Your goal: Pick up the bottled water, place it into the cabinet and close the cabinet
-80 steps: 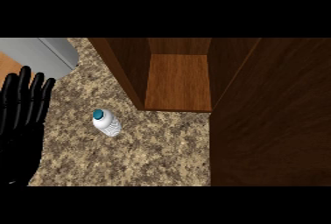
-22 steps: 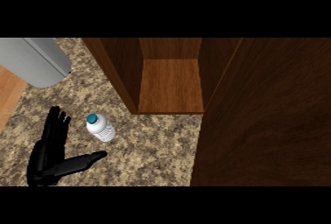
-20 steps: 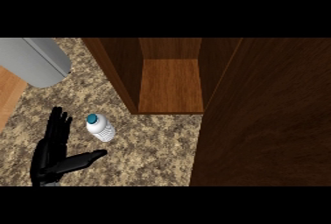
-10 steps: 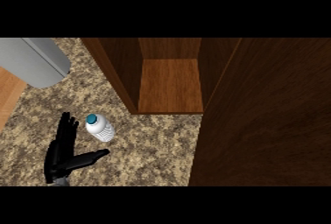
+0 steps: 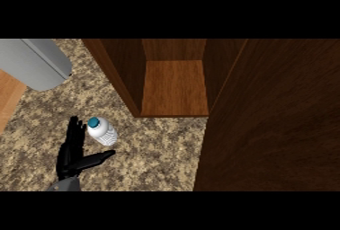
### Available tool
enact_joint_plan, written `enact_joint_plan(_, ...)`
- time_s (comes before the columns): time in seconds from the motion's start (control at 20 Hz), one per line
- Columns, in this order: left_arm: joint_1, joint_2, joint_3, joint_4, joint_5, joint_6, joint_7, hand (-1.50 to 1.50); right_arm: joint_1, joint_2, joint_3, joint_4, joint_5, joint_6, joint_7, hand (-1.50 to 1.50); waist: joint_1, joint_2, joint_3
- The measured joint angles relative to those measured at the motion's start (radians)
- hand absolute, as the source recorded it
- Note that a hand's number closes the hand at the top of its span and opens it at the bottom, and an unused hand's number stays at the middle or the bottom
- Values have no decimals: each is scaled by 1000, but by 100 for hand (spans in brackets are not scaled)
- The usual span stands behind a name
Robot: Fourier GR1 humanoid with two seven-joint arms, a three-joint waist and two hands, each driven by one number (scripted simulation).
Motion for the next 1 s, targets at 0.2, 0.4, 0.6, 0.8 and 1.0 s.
enact_joint_plan(0.2, -56, 20, 28, 115, 8, -12, -84, -150, -25, 7, 25, 3, 7, -26, 19, -150, 1, 0, 0)
enact_joint_plan(0.4, -135, 17, 58, 225, 24, -4, -149, -150, -38, -3, 20, 11, 13, -36, 14, -150, -2, 1, 0)
enact_joint_plan(0.6, -175, 16, 78, 306, 34, -10, -231, 150, -34, -24, 23, 4, 16, -38, 16, -150, -4, 1, -1)
enact_joint_plan(0.8, -201, 29, 78, 337, 49, -56, -244, 150, -23, -37, 18, 3, 12, -36, 5, -150, 0, 0, 0)
enact_joint_plan(1.0, -234, 36, 67, 395, 41, -96, -291, 150, -11, -45, 12, 3, 7, -35, -15, -150, -2, 1, 0)
